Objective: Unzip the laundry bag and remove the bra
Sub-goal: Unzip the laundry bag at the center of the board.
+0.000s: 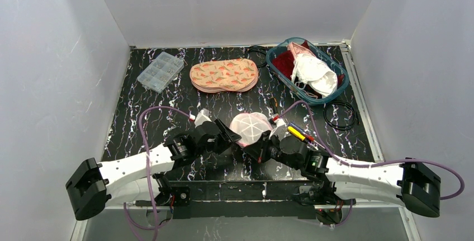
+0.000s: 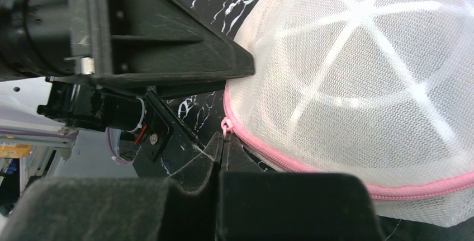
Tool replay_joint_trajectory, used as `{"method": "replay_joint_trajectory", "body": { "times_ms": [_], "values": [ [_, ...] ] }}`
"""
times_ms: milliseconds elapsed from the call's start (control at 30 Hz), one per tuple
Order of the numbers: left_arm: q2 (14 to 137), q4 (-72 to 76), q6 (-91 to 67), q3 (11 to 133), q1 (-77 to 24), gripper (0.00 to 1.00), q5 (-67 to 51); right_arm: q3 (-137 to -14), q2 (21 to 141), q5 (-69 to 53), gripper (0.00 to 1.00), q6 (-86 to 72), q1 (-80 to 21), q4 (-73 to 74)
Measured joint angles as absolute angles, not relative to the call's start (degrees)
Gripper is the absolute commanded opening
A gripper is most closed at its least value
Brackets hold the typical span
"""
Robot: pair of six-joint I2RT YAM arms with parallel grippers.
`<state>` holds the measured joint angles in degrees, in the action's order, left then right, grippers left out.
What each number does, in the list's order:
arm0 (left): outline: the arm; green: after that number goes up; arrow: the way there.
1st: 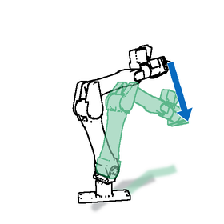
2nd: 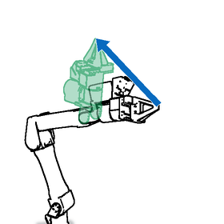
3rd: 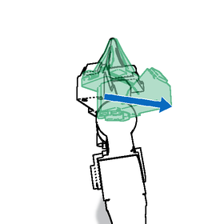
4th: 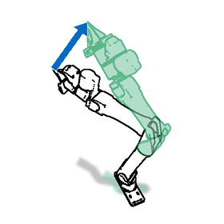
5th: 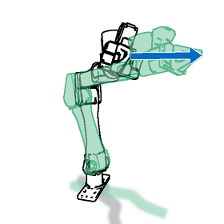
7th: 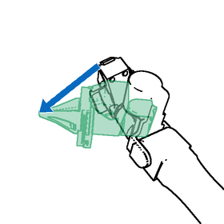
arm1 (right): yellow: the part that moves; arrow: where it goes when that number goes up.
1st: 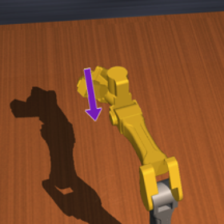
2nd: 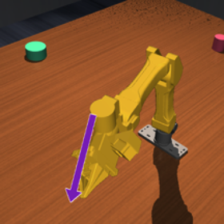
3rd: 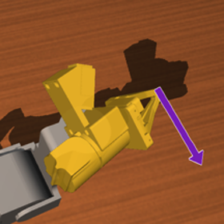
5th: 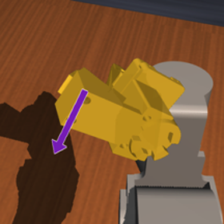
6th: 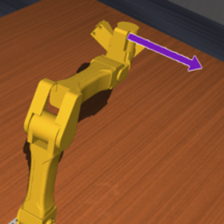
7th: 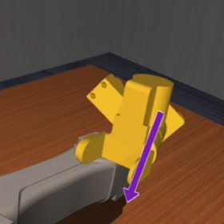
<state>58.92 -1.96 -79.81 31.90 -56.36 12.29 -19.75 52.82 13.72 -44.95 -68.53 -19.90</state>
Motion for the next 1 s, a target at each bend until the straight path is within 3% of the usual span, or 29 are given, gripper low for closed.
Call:
{"method": "replay_joint_trajectory", "body": {
  "times_ms": [133,333,1000],
  "values": [
    [60.6,-1.1,-80.6,31.9,-56.0,0.27,12.9,-19.7,51.7,13.7,0.01,-45.1,-68.7,-19.9],
    [62.3,0.4,-81.4,31.8,-55.8,0.0,12.8,-19.7,51.0,13.9,0.01,-45.1,-68.8,-19.2],
    [56.7,-4.9,-73.7,33.0,-54.0,0.0,13.1,-19.8,36.6,21.0,0.01,-43.2,-69.1,3.9]
  ]
}}
